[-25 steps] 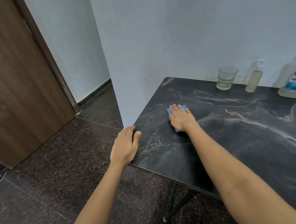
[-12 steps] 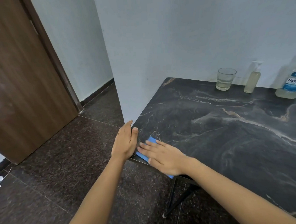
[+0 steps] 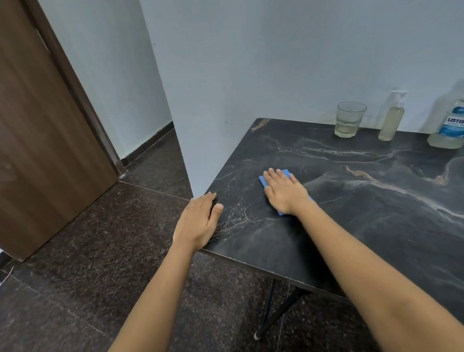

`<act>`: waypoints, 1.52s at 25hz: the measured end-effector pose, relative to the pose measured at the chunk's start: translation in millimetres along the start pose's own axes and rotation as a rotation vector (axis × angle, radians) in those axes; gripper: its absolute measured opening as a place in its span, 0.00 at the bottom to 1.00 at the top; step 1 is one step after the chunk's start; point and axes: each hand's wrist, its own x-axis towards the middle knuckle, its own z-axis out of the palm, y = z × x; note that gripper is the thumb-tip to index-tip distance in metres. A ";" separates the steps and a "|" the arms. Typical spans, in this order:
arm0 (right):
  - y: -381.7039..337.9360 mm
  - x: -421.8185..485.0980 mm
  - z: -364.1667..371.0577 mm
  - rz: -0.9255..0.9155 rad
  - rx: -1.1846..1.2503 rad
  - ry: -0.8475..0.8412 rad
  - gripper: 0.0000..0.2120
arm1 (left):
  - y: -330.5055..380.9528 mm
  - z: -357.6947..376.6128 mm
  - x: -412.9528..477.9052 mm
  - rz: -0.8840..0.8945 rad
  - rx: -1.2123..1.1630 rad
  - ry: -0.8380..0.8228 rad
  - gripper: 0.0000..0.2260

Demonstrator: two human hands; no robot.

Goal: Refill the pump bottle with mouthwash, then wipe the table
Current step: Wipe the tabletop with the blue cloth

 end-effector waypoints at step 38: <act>6.5 -102.3 1.3 -0.208 0.010 -0.016 0.25 | 96.8 26.7 -8.7 -0.010 -0.146 -0.096 0.26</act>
